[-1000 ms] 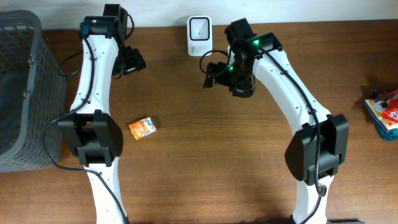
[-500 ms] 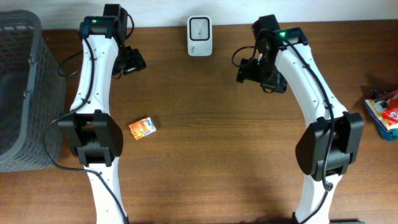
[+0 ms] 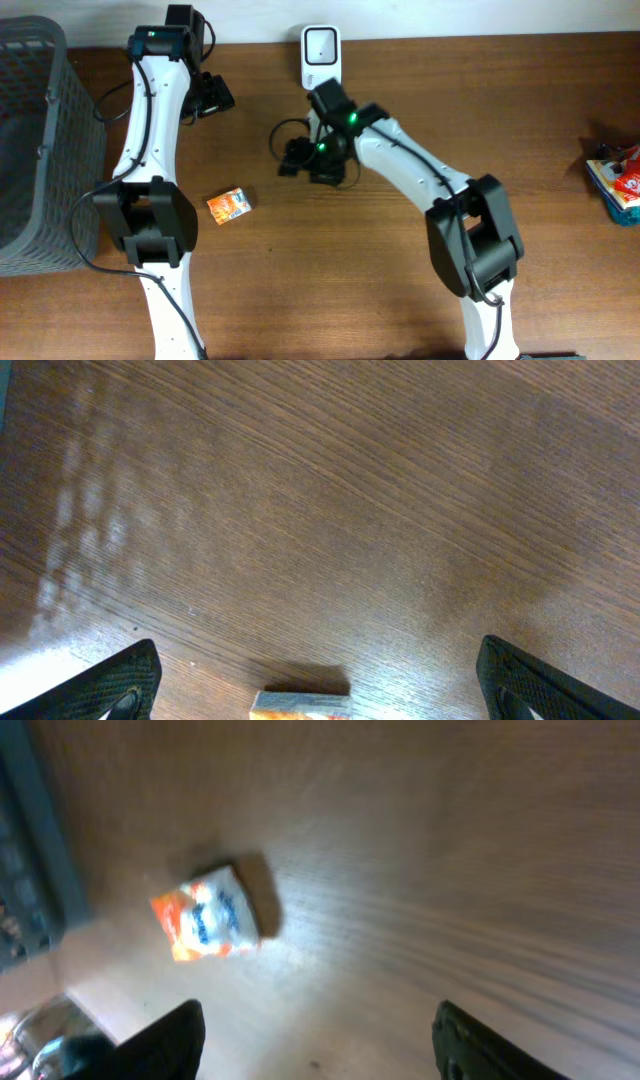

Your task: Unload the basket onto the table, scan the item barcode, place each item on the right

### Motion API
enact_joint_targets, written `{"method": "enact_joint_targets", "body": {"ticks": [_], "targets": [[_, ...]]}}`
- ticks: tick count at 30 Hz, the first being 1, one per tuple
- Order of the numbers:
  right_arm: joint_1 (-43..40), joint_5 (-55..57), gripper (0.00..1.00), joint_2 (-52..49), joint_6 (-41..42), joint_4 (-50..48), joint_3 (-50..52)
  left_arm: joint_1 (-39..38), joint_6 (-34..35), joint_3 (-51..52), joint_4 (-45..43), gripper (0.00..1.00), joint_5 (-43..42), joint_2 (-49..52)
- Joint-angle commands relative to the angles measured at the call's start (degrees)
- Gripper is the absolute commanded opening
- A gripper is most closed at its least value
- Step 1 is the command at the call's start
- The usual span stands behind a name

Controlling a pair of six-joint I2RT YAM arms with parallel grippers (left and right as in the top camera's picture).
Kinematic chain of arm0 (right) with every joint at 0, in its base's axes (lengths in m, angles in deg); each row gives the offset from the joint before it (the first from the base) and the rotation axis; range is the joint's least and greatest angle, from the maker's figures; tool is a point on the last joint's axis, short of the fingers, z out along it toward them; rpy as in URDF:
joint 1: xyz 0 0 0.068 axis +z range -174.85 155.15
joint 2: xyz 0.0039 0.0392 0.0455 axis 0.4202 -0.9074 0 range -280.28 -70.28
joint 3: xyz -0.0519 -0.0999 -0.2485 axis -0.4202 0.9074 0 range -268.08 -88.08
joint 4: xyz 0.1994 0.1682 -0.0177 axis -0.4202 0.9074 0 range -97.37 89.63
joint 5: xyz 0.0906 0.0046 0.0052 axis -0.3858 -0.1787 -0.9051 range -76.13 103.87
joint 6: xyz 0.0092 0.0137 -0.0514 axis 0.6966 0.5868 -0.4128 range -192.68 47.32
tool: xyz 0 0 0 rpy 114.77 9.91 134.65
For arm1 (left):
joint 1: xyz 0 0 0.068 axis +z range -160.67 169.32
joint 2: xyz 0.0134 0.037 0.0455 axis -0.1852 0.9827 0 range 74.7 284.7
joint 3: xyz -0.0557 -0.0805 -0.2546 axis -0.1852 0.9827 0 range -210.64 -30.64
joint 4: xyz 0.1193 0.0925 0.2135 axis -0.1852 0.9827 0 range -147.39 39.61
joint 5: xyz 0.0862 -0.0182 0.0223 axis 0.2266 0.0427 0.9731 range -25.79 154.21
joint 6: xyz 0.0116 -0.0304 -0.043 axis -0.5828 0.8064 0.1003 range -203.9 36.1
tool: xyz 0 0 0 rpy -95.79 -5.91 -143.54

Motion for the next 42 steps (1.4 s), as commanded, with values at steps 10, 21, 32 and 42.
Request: {"method": "enact_joint_targets", "body": {"ticks": [10,21,32,42], "targets": [[12.5,8.02,0.62,-0.24,14.4,-24.92,7.8,0.2,-0.11,-0.52,-0.15,0.99,0.59,-0.76],[13.73,10.45,0.05,-5.7,17.66,-24.92,7.8,0.2,-0.11,-0.52,-0.15,0.99,0.59,-0.76],[-1.29,32.72,0.87,10.19,-0.81,24.81,7.8,0.2,-0.11,-0.52,-0.15,0.99,0.59,-0.76],[-2.01,34.45,0.32,8.28,-30.21,2.21,7.8,0.2,-0.11,-0.52,-0.15,0.99,0.61,-0.76]]}}
